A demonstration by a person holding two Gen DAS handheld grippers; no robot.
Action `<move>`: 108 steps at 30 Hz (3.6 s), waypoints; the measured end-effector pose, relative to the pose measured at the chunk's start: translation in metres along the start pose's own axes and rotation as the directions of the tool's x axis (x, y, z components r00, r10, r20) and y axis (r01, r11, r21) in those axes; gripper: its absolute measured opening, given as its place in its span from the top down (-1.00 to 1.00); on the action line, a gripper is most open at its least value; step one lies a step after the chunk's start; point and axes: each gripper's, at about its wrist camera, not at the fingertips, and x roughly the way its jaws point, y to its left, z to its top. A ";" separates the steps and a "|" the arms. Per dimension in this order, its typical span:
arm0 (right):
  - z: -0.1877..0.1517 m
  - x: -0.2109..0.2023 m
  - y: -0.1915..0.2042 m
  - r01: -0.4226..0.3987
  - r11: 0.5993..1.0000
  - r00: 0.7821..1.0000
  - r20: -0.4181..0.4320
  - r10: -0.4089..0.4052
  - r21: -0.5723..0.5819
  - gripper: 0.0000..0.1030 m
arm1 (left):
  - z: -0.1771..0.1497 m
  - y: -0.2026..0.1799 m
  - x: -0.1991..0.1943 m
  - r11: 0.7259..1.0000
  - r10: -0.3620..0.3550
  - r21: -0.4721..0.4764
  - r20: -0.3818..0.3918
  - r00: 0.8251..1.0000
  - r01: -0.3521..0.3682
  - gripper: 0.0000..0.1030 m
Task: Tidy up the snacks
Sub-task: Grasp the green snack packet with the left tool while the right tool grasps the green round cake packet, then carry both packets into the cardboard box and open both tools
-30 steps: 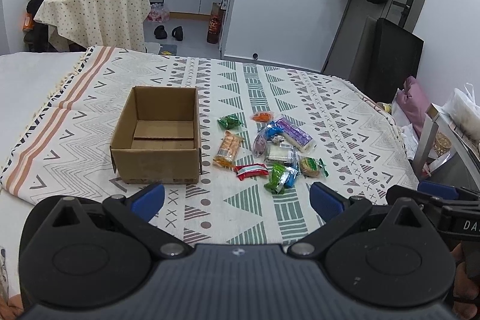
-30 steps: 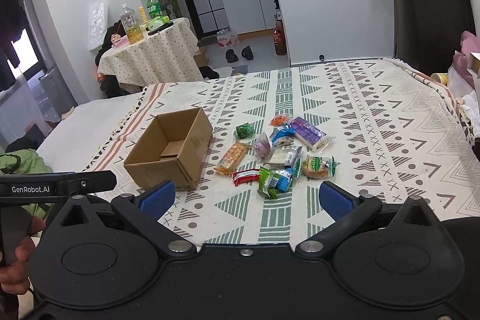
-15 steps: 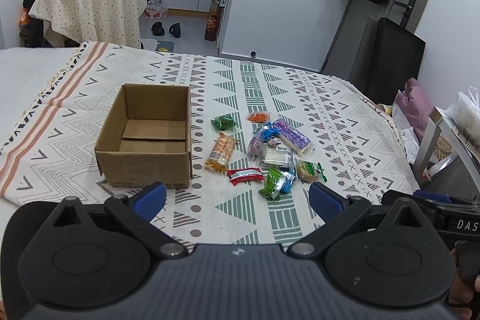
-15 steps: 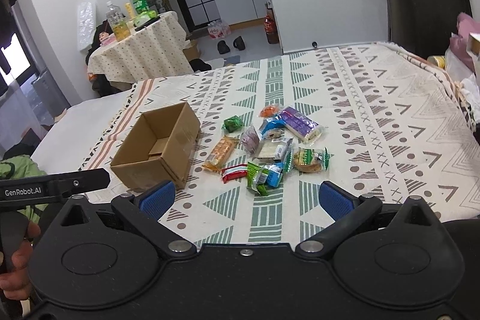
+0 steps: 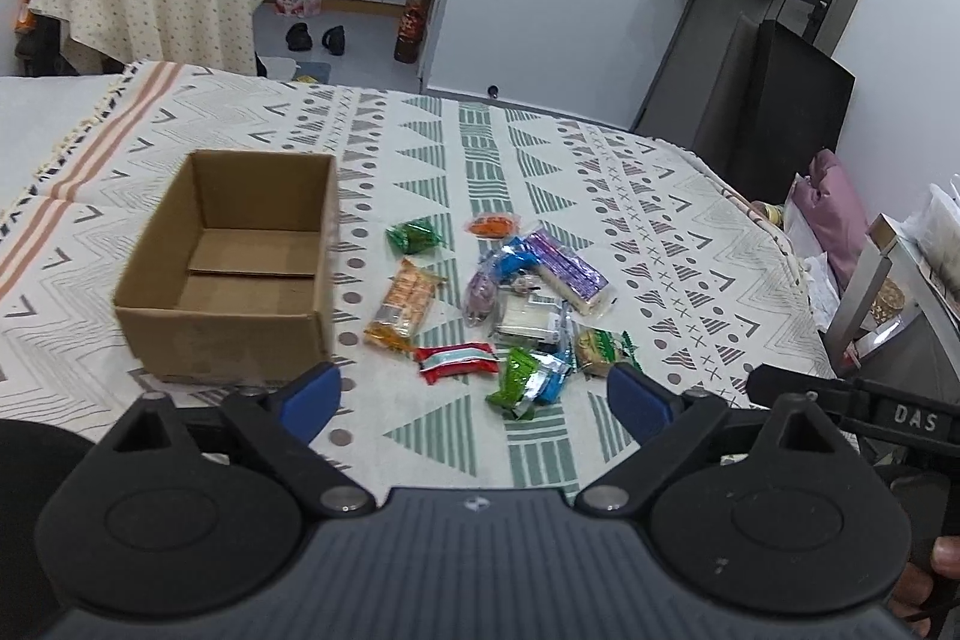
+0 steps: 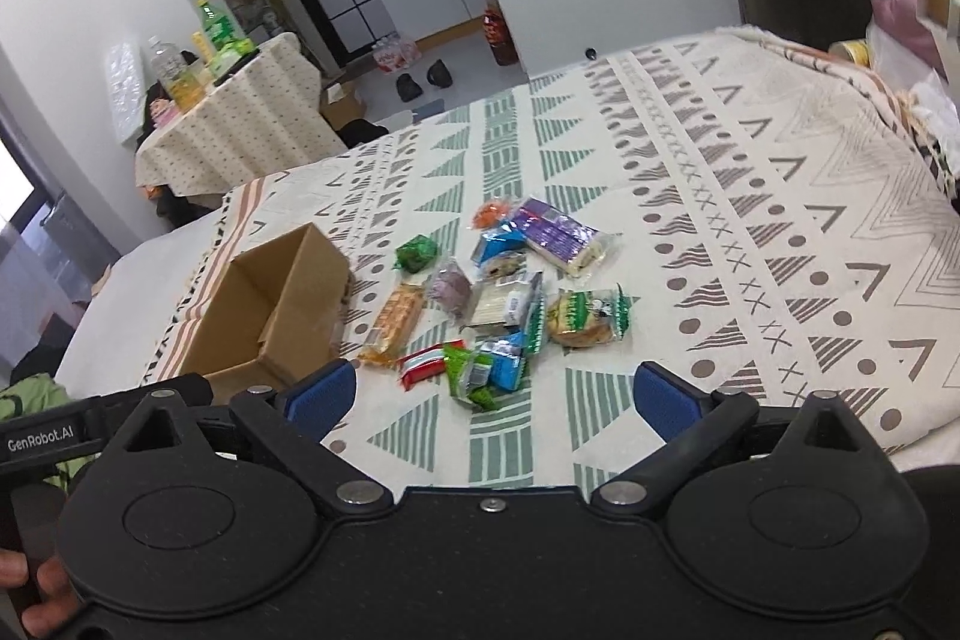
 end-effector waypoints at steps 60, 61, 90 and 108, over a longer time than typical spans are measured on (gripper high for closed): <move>0.025 0.207 -0.050 0.114 0.993 0.967 -0.230 -0.107 0.016 -0.65 | -0.001 -0.011 0.210 1.000 -0.029 0.005 -0.247 0.969 0.031 0.45; 0.025 0.209 -0.048 0.119 0.993 0.967 -0.228 -0.116 0.003 -0.65 | 0.000 -0.010 0.208 1.000 -0.026 0.006 -0.242 0.970 0.029 0.45; 0.036 0.119 0.007 0.073 0.995 0.994 -0.080 -0.078 -0.061 0.09 | 0.037 0.027 0.093 1.000 -0.004 0.002 -0.099 0.995 0.004 0.45; 0.038 0.095 0.093 0.005 0.992 1.000 -0.016 -0.007 -0.129 0.09 | 0.049 0.091 0.046 0.996 0.041 -0.080 -0.035 0.999 -0.044 0.44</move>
